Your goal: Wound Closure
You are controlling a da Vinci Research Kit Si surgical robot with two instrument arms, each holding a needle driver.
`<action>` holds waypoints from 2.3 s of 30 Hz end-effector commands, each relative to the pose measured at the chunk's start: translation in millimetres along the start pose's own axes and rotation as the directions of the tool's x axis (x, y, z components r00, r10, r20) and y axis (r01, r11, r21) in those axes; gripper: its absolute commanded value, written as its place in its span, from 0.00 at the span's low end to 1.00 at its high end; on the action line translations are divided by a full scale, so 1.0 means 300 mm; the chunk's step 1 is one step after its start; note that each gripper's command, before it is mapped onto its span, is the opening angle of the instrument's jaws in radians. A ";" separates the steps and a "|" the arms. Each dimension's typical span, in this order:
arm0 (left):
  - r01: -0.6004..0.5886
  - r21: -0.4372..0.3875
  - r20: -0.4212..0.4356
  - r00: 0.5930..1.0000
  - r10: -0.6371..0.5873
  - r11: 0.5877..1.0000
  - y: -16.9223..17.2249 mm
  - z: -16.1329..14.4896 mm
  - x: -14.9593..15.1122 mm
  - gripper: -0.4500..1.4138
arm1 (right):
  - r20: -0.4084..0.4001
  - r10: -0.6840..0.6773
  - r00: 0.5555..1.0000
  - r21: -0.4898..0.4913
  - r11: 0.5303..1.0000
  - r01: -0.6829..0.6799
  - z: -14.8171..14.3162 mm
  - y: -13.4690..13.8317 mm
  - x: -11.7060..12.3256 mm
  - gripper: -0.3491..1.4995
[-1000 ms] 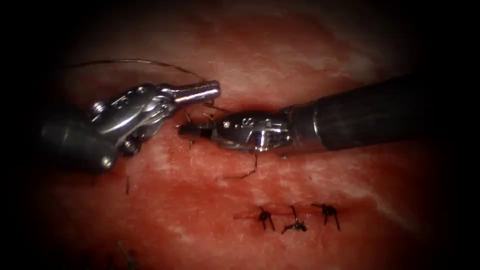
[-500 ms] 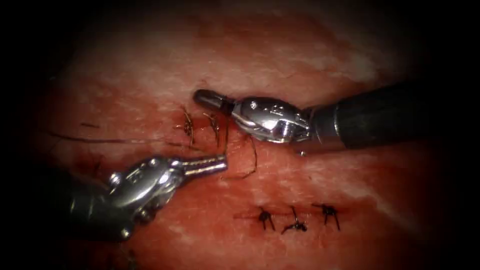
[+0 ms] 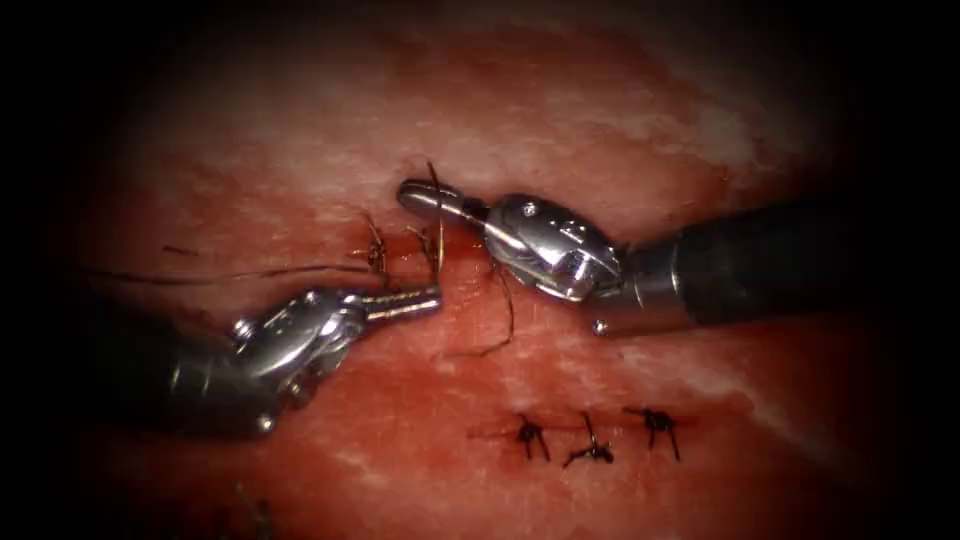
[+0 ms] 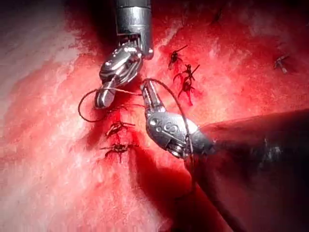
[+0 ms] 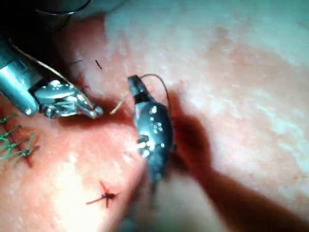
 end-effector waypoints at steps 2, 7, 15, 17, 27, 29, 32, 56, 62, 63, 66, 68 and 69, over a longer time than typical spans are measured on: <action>0.013 0.014 0.024 1.000 -0.013 1.000 -0.005 -0.001 -0.007 0.00 | -0.011 0.004 1.000 0.042 0.999 -0.003 -0.0007 -0.0016 -0.0030 0.02; 0.046 0.024 0.050 0.998 -0.047 0.999 -0.013 -0.004 -0.014 0.00 | -0.039 0.009 0.999 0.095 0.996 -0.005 -0.0013 -0.0010 -0.0027 0.03; 0.066 0.026 0.052 0.996 -0.068 0.997 -0.013 -0.004 -0.013 0.00 | -0.021 0.013 1.000 0.092 0.996 -0.011 -0.0024 -0.0007 -0.0028 0.04; 0.067 0.027 0.052 0.996 -0.068 0.997 -0.013 -0.003 -0.013 0.00 | -0.030 0.014 0.999 0.094 0.996 -0.011 -0.0024 -0.0007 -0.0026 0.04; 0.069 0.026 0.065 0.995 -0.071 0.997 -0.021 0.002 -0.010 0.00 | 0.101 -0.011 0.995 0.346 0.938 -0.025 -0.0047 -0.0025 -0.0046 0.03; 0.069 0.027 0.074 0.995 -0.071 0.997 -0.023 0.002 -0.010 0.00 | 0.117 -0.041 0.992 0.383 0.924 -0.007 -0.0059 -0.0024 -0.0044 0.03; 0.075 0.025 0.078 0.994 -0.077 0.997 -0.026 0.003 -0.010 0.00 | 0.138 -0.081 0.987 0.431 0.902 0.014 -0.0072 -0.0024 -0.0039 0.03; 0.088 -0.024 0.129 0.988 -0.084 0.996 -0.024 0.005 -0.013 0.00 | 0.488 -0.559 0.670 0.744 0.668 0.016 -0.0076 -0.0039 -0.0040 0.35; 0.089 -0.036 0.144 0.986 -0.083 0.995 -0.019 0.004 -0.015 0.00 | 0.493 -0.612 0.619 0.788 0.615 -0.019 -0.0055 -0.0076 -0.0054 0.54; 0.090 -0.036 0.147 0.986 -0.084 0.995 -0.018 0.003 -0.016 0.00 | 0.495 -0.615 0.613 0.791 0.611 -0.026 -0.0053 -0.0084 -0.0056 0.56; 0.092 -0.044 0.154 0.984 -0.084 0.995 -0.016 0.003 -0.016 0.00 | 0.499 -0.624 0.602 0.805 0.591 -0.056 -0.0050 -0.0112 -0.0062 0.61; 0.093 -0.047 0.155 0.984 -0.084 0.995 -0.016 0.002 -0.016 0.00 | 0.497 -0.629 0.597 0.813 0.578 -0.069 -0.0049 -0.0131 -0.0067 0.60; 0.093 -0.046 0.159 0.984 -0.084 0.995 -0.015 0.002 -0.016 0.00 | 0.498 -0.629 0.596 0.815 0.575 -0.074 -0.0047 -0.0138 -0.0070 0.60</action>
